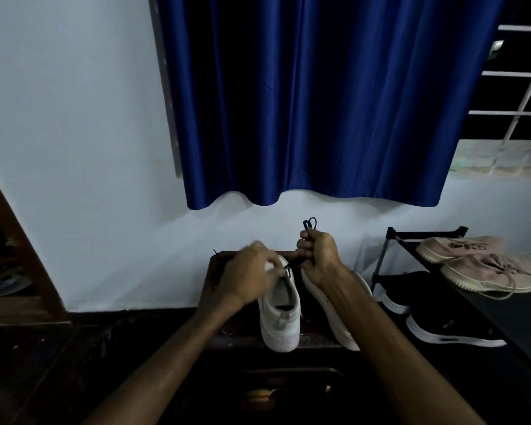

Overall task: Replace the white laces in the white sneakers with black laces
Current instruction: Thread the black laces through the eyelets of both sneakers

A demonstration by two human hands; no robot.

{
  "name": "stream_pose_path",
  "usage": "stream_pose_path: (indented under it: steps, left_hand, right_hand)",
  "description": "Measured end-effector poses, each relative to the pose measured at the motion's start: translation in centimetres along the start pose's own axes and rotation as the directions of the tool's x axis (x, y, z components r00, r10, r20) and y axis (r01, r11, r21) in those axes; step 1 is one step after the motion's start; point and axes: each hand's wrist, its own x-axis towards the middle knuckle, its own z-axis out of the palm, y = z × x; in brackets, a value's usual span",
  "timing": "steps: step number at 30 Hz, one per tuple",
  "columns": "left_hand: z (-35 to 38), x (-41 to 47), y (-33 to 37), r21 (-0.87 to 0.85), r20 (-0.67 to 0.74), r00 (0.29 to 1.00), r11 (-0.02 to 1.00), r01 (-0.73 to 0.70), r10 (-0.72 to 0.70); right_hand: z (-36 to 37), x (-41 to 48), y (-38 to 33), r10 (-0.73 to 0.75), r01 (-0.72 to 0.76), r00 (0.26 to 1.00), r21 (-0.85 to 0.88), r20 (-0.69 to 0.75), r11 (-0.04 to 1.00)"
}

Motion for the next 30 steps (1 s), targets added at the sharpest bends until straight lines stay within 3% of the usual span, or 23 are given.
stream_pose_path:
  steps: [2, 3, 7, 10, 16, 19, 22, 23, 24, 26, 27, 28, 30]
  left_hand:
    - [1.9, -1.0, 0.3, 0.23, 0.233, 0.971, 0.973, -0.002, -0.053]
    - [2.5, -1.0, 0.5, 0.301, 0.273, 0.955, 0.953, 0.027, -0.113]
    - [4.1, 0.0, 1.9, 0.405, 0.263, 0.943, 0.911, 0.083, -0.203]
    - [5.0, 0.7, 2.7, 0.443, 0.215, 0.955, 0.892, 0.093, -0.206]
    - [5.3, -0.2, 2.2, 0.372, 0.101, 0.981, 0.921, 0.117, -0.166]
    - [4.3, -0.7, 0.7, 0.25, 0.042, 0.982, 0.954, 0.167, -0.182]
    - [3.3, -0.6, -0.6, 0.118, 0.027, 0.972, 0.966, 0.229, -0.234]
    - [3.0, -0.5, -0.8, 0.095, 0.038, 0.971, 0.968, 0.23, -0.235]
    - [2.8, -0.4, -0.9, 0.095, 0.053, 0.972, 0.97, 0.224, -0.23]
    - [2.6, -0.4, -1.0, 0.155, 0.086, 0.974, 0.968, 0.195, -0.21]
    - [2.5, -0.4, -1.0, 0.2, 0.094, 0.975, 0.963, 0.18, -0.202]
    - [2.6, -0.5, -1.0, 0.236, 0.099, 0.976, 0.958, 0.165, -0.193]
    - [2.5, -0.4, -1.4, 0.264, 0.123, 0.976, 0.954, 0.143, -0.18]
  right_hand:
    - [0.1, 0.0, -0.2, 0.01, -0.008, 1.0, 0.081, -0.025, 0.997]
    - [0.3, 0.0, -0.1, 0.016, -0.014, 1.0, 0.098, -0.024, 0.995]
    - [0.9, 0.0, 0.9, -0.01, 0.015, 0.999, 0.095, -0.054, 0.995]
    - [0.3, -0.2, 1.2, -0.01, 0.026, 0.996, 0.187, -0.083, 0.982]
    - [-0.7, -0.7, 2.3, -0.025, 0.075, 0.988, 0.332, -0.151, 0.94]
    - [0.1, -1.7, 4.0, -0.03, 0.071, 0.982, 0.218, -0.186, 0.973]
    - [0.3, -2.1, 6.5, -0.083, 0.071, 0.986, -0.088, -0.142, 0.994]
    - [0.1, -2.1, 6.8, -0.171, 0.138, 0.981, -0.286, -0.091, 0.948]
    - [-0.3, -2.2, 6.9, -0.264, 0.234, 0.964, -0.523, 0.017, 0.82]
    - [-1.1, -2.6, 6.9, -0.266, 0.395, 0.913, -0.828, 0.308, 0.397]
    - [-1.2, -3.0, 6.9, -0.222, 0.466, 0.879, -0.858, 0.422, 0.216]
    - [-1.3, -3.4, 6.8, -0.176, 0.519, 0.849, -0.847, 0.498, 0.11]
    - [-1.1, -4.2, 6.5, -0.107, 0.583, 0.808, -0.812, 0.579, 0.017]
